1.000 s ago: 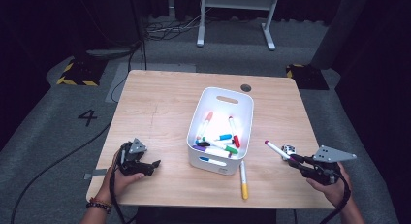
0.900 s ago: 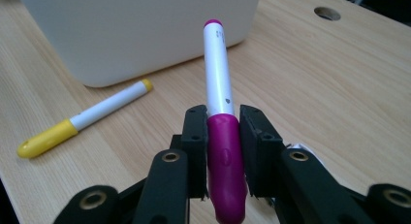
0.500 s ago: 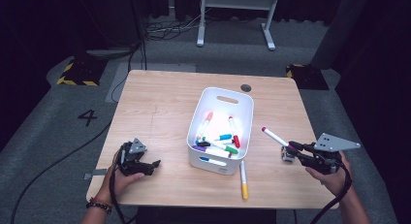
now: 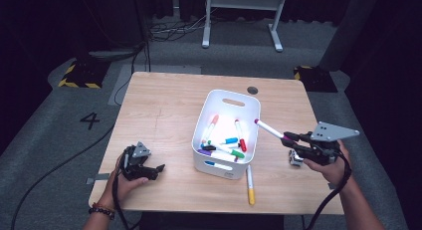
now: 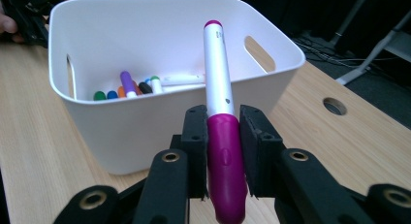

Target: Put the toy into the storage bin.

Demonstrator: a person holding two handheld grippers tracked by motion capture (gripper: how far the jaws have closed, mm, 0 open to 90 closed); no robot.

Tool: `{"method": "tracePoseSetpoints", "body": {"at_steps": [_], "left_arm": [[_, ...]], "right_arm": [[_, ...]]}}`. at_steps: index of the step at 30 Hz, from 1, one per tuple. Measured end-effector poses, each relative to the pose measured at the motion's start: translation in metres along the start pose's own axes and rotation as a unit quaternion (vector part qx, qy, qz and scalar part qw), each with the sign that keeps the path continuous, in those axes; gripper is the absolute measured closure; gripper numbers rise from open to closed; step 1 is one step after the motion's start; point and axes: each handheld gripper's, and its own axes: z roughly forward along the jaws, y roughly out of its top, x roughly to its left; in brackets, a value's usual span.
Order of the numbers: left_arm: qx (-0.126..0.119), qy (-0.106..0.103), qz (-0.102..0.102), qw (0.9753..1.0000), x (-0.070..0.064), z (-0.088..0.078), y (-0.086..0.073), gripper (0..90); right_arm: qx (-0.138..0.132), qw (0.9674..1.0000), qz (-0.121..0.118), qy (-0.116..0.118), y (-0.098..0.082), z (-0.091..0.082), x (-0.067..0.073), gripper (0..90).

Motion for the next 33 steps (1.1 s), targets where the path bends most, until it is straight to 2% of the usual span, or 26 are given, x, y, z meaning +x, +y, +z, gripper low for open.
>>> {"method": "tracePoseSetpoints", "body": {"at_steps": [2,3,9,12,14,20,28,32,33], "left_arm": [[0.001,0.0,0.002,1.0,0.0,0.0,0.0,15.6],[0.0,0.0,0.0,1.0,0.0,0.0,0.0,15.5],[0.0,-0.001,0.0,1.0,0.0,0.0,0.0,15.6],[0.0,-0.001,0.0,1.0,0.0,0.0,0.0,15.6],[0.0,0.0,0.0,1.0,0.0,0.0,0.0,15.6],[0.0,-0.002,0.006,1.0,0.001,0.0,0.0,15.6],[0.0,-0.003,0.005,1.0,0.001,0.0,0.0,15.6],[0.001,-0.003,0.006,1.0,0.001,0.0,0.001,15.6],[0.001,-0.003,0.006,1.0,0.001,0.0,0.001,15.6]], "right_arm": [[0.008,0.9999,-0.008,0.003,0.006,0.009,0.003,73.8],[0.008,0.9999,-0.004,0.01,0.009,0.013,0.005,73.8],[0.021,0.9989,-0.028,0.032,0.03,0.039,0.012,73.8],[0.027,0.9983,-0.03,0.042,0.037,0.052,0.015,73.8],[0.034,0.9974,-0.041,0.048,0.041,0.061,0.017,73.8],[0.06,0.9947,-0.042,0.072,0.052,0.087,0.024,73.8],[0.099,0.9886,-0.059,0.096,0.061,0.111,0.034,73.8],[0.126,0.9832,-0.069,0.113,0.066,0.119,0.039,73.7],[0.138,0.9802,-0.079,0.118,0.068,0.121,0.041,73.7]]}}
